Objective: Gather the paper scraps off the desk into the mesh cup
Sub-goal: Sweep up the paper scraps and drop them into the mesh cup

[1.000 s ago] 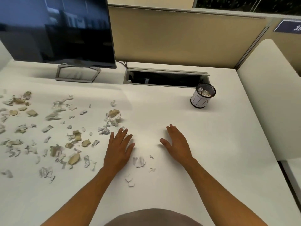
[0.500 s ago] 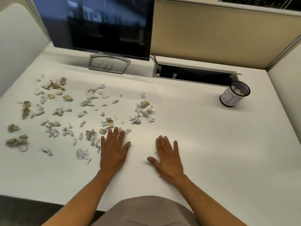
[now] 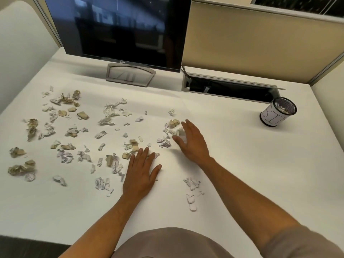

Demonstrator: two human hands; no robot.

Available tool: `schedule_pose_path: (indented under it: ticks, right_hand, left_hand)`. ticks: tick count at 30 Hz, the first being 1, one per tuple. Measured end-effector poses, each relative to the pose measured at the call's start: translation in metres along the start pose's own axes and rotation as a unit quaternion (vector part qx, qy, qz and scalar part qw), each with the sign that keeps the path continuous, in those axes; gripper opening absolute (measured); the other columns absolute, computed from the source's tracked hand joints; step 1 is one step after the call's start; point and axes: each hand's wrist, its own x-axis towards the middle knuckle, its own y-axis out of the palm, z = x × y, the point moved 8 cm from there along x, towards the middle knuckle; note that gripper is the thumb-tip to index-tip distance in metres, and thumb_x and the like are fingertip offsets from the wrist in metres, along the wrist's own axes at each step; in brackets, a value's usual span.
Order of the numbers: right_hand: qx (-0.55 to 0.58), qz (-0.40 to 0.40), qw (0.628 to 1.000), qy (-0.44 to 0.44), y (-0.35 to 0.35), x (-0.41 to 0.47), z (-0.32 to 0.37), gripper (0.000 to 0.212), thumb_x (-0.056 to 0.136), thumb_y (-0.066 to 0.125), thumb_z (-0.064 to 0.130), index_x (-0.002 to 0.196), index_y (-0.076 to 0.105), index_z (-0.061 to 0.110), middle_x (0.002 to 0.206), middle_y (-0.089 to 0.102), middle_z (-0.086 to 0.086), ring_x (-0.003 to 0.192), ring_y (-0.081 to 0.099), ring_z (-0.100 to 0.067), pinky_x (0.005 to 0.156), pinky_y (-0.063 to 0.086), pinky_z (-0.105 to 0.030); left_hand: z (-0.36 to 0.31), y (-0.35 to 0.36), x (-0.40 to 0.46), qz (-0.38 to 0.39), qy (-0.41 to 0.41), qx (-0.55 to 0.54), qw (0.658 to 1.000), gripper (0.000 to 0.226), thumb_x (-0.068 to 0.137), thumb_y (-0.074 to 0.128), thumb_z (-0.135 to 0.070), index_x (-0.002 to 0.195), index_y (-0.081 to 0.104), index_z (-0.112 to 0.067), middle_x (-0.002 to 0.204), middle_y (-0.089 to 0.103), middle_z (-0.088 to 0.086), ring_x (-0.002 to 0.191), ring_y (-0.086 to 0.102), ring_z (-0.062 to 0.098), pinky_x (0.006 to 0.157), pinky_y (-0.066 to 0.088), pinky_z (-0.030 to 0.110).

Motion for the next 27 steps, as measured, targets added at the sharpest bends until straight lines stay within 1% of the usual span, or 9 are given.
schedule_pose_path:
  ticks: [2,6,11,13,15,17,23,27]
  right_hand:
    - [0.0,0.016,1.0,0.004,-0.002,0.027,-0.001,0.072,0.095,0.043,0.057,0.15,0.029,0.013,0.159,0.023,-0.007,0.147,0.02,-0.021,0.12,0.017,-0.035]
    - [-0.008,0.082,0.997,0.013,0.007,0.07,-0.005,0.074,0.096,0.04,0.058,0.152,0.023,0.014,0.162,0.012,-0.003,0.149,0.011,-0.017,0.119,0.009,-0.031]
    - [-0.01,0.155,0.988,0.004,0.027,0.106,-0.001,0.081,0.093,0.037,0.064,0.154,0.015,0.015,0.163,0.004,0.001,0.15,0.004,-0.013,0.12,0.006,-0.033]
    - [-0.04,0.191,0.981,-0.015,0.039,0.11,0.001,0.08,0.094,0.032,0.065,0.154,0.013,0.015,0.163,0.003,-0.001,0.15,0.003,-0.014,0.121,0.004,-0.037]
    - [-0.076,0.217,0.972,-0.052,0.048,0.107,0.004,0.077,0.096,0.027,0.063,0.154,0.015,0.014,0.163,0.006,-0.004,0.15,0.003,-0.016,0.12,0.001,-0.042]
    - [-0.083,0.223,0.967,-0.095,0.053,0.097,0.008,0.075,0.097,0.026,0.061,0.153,0.016,0.012,0.163,0.008,-0.007,0.15,0.003,-0.018,0.12,-0.001,-0.043]
    - [-0.075,0.23,0.952,-0.186,0.062,0.041,0.018,0.067,0.1,0.028,0.054,0.154,0.016,0.015,0.163,0.008,-0.003,0.15,0.001,-0.015,0.12,-0.004,-0.038]
    - [-0.076,0.231,0.944,-0.223,0.065,-0.002,0.025,0.065,0.1,0.03,0.052,0.154,0.018,0.016,0.162,0.01,-0.001,0.15,0.001,-0.012,0.121,-0.006,-0.035]
  left_hand:
    - [0.002,0.001,0.001,0.004,-0.008,-0.01,1.0,0.064,0.095,0.025,-0.057,0.141,0.046,-0.018,0.154,0.034,0.005,0.146,0.021,0.02,0.12,0.01,0.04]
    - [0.002,0.001,0.002,0.003,-0.004,-0.012,1.0,0.06,0.096,0.028,-0.055,0.14,0.047,-0.018,0.152,0.037,0.005,0.146,0.022,0.019,0.12,0.01,0.039]
    - [0.002,0.001,0.003,-0.005,0.001,-0.006,1.0,0.058,0.097,0.03,-0.052,0.137,0.05,-0.016,0.15,0.041,0.007,0.144,0.028,0.022,0.119,0.014,0.041]
    - [0.002,0.0,0.004,-0.005,-0.001,-0.008,1.0,0.057,0.097,0.031,-0.052,0.136,0.051,-0.016,0.149,0.042,0.007,0.143,0.029,0.022,0.119,0.015,0.042]
    - [0.001,0.001,0.004,-0.003,-0.002,-0.008,1.0,0.056,0.097,0.032,-0.051,0.136,0.052,-0.015,0.149,0.043,0.008,0.143,0.03,0.023,0.118,0.015,0.042]
    - [0.001,0.001,0.004,0.0,-0.001,-0.005,1.0,0.056,0.097,0.032,-0.051,0.135,0.052,-0.015,0.148,0.043,0.008,0.143,0.03,0.023,0.118,0.015,0.042]
    - [0.0,0.0,0.004,0.0,0.0,0.002,1.0,0.057,0.097,0.031,-0.051,0.136,0.052,-0.014,0.148,0.043,0.008,0.142,0.031,0.023,0.119,0.015,0.042]
    - [-0.002,-0.002,0.003,-0.003,0.004,0.002,1.0,0.057,0.097,0.032,-0.05,0.135,0.053,-0.012,0.147,0.045,0.01,0.142,0.032,0.024,0.118,0.017,0.043]
